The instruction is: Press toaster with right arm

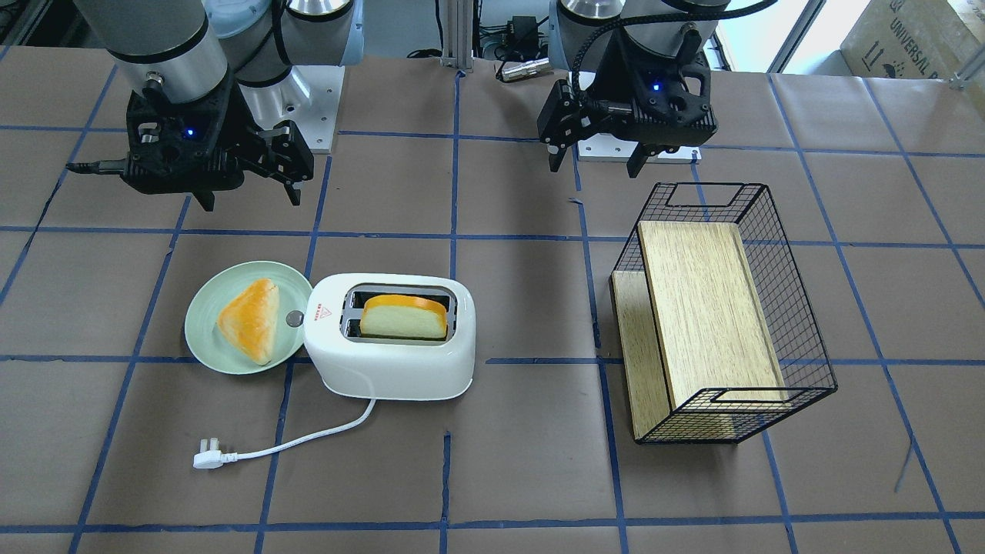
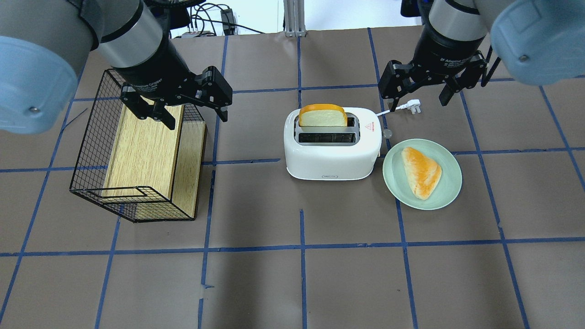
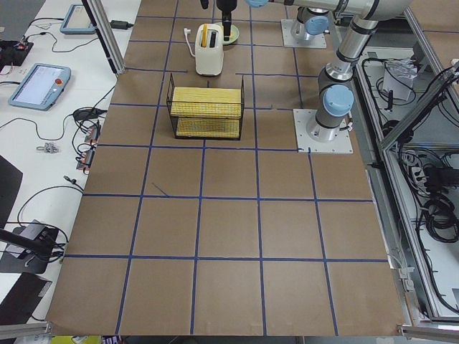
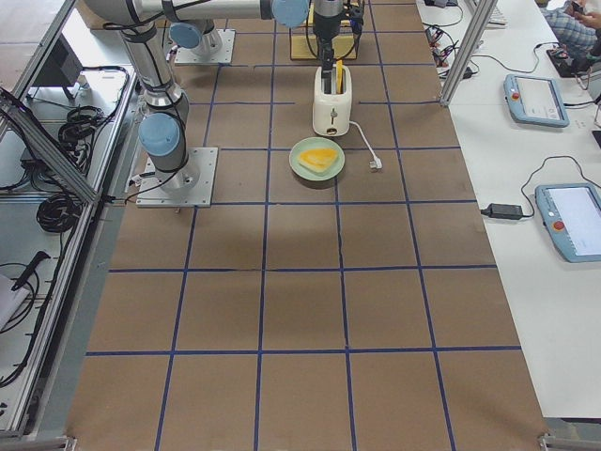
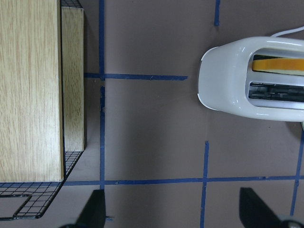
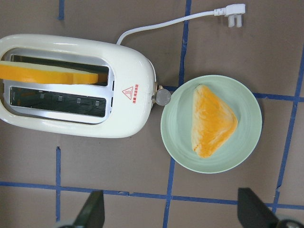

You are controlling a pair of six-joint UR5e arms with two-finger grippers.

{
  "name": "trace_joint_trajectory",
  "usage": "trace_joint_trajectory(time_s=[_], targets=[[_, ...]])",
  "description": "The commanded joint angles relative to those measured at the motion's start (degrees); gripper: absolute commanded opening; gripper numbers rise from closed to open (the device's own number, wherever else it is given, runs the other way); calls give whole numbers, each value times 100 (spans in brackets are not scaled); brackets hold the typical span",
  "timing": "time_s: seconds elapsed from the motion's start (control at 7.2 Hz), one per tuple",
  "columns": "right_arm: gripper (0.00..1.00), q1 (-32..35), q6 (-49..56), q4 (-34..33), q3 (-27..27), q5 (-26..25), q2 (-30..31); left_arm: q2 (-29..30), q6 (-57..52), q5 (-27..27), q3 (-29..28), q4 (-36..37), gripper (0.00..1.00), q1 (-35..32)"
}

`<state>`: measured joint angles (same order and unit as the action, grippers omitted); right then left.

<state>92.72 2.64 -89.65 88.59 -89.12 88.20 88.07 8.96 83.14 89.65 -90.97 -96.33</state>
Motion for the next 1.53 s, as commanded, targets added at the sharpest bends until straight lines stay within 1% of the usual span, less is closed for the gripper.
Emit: trace_joint_trajectory(time_s=[0.0,0.42,0.69,0.97,1.39], targets=[[100,0,0,-17,0,0,-13,0,0,0,0,0,100,0],[100,-17,-17,18,0,44,22,0,0,0,0,0,100,0],[100,-35,61,368,0,131,109,0,0,0,0,0,100,0],[100,0,9,325,0,53,92,0,0,0,0,0,100,0],[100,18,-44,282,0,88,66,0,0,0,0,0,100,0]])
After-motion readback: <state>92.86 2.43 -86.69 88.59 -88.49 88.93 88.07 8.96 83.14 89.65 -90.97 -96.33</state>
